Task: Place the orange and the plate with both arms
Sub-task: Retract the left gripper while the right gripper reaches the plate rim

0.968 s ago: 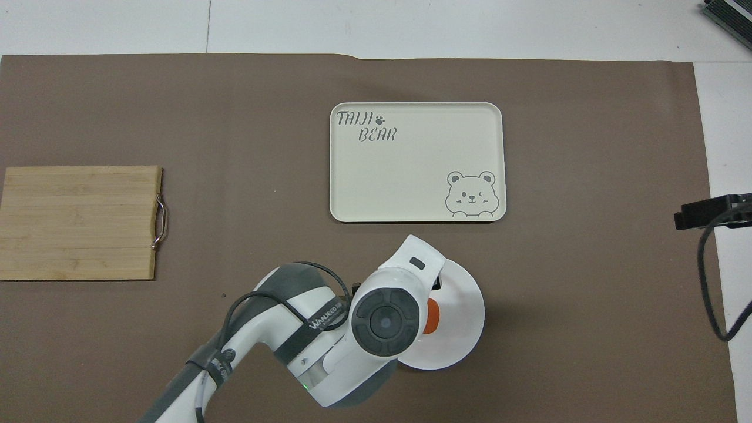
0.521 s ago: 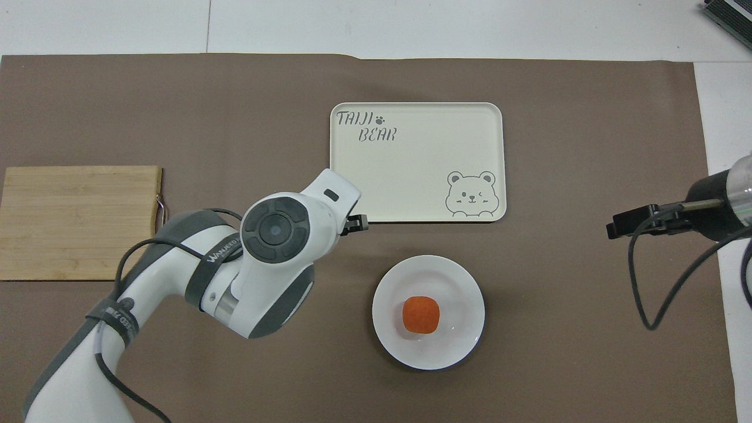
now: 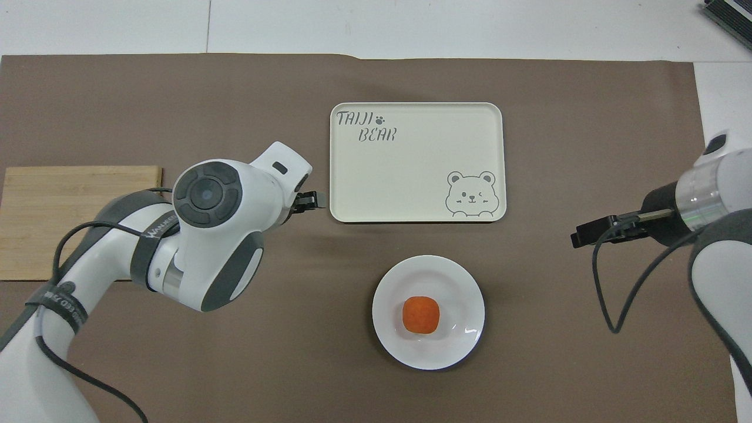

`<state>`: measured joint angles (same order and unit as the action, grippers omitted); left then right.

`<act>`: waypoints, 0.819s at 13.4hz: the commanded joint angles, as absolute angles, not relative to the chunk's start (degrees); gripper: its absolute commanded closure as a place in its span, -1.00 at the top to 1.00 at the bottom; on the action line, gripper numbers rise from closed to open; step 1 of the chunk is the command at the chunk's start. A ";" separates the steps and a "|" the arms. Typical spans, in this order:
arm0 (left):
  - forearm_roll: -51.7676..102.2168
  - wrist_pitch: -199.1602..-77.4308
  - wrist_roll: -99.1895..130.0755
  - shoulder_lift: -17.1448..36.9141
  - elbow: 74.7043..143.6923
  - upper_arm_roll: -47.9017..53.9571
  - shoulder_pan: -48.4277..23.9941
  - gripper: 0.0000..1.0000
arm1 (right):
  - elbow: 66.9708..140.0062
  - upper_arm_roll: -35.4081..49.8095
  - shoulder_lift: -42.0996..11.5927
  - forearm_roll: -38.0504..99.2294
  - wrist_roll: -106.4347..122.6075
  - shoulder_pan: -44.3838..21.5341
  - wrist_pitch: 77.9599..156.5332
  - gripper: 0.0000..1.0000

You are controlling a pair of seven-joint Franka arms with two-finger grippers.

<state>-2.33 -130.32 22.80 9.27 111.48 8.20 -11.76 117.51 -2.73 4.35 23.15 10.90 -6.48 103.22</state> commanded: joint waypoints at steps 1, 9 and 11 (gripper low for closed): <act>-1.93 -126.84 17.08 7.57 110.39 9.14 -7.57 1.00 | 126.27 -2.72 6.15 30.91 16.33 -8.77 110.62 1.00; 0.44 -108.74 1.76 5.89 98.20 8.61 0.61 1.00 | 140.26 -2.72 5.54 47.97 34.26 -7.39 118.12 1.00; 0.44 -105.74 1.76 6.33 94.76 8.53 1.05 1.00 | 142.81 -2.81 5.45 50.61 37.69 -6.07 118.12 1.00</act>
<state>-0.44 -109.48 2.82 5.76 98.60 8.13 0.18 139.43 -2.98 4.30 47.30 33.47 -7.76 117.34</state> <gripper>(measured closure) 0.000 0.000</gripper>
